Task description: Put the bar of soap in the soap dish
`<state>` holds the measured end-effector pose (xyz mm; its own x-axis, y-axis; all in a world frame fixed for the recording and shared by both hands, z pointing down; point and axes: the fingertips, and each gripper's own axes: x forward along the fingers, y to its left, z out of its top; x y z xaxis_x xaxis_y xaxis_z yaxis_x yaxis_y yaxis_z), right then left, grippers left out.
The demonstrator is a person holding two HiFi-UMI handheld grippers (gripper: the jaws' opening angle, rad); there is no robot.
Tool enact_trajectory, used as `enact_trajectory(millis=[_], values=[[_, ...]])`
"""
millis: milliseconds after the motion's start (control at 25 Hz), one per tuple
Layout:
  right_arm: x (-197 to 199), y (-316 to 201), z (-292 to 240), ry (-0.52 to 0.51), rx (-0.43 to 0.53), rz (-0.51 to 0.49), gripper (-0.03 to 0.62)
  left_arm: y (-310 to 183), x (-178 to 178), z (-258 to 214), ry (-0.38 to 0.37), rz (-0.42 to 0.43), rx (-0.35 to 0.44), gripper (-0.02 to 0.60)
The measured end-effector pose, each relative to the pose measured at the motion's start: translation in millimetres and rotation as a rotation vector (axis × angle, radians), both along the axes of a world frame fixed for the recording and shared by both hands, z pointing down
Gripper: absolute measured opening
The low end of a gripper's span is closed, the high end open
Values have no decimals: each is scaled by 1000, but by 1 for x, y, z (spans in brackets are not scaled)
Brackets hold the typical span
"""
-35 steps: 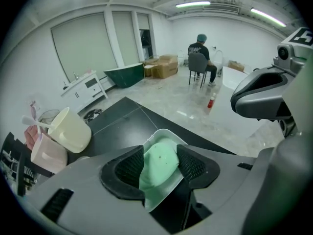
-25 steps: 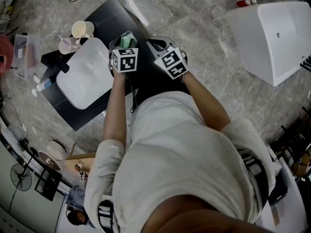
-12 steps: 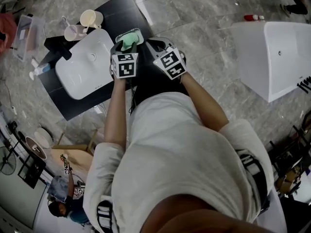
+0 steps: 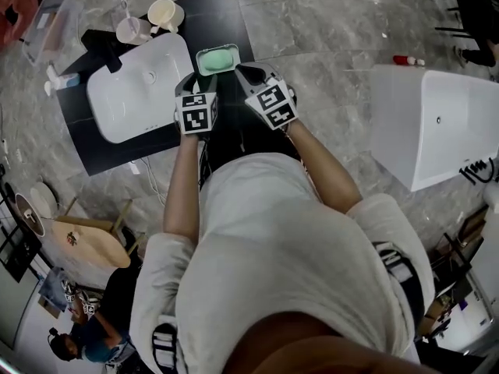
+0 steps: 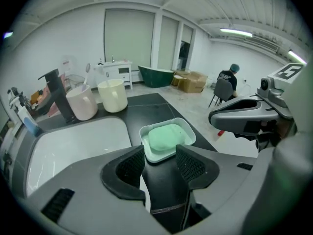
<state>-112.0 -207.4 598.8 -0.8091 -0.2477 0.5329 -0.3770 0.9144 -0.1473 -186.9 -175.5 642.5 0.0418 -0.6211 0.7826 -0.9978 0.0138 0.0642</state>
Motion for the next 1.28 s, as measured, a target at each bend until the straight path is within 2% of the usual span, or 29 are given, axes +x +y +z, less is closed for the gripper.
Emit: enact_trajectory(millis=[240,480,600,760,840,1160,1280], values=[[-15,9,-8,23,14,13,-6,10,-8,-14,48,-22,69,207],[-29,25,-23,16,32,56,-6,24,-17,-33,87,-10,118,165],[-32,31,-26,28,18,89,-6,29,-21,-40,99,3,144,118],[-39,33,-38,31,60,98,-6,34,-28,-59,103,4,197,35],[-42,31,-45,26,74,108,-6,34,-34,-70,107,-7,232,18],[-56,25,-78,-21,128,149,-6,33,-54,-101,110,-28,325,17],[-57,24,-96,-58,150,166,-6,29,-60,-124,101,-34,383,17]])
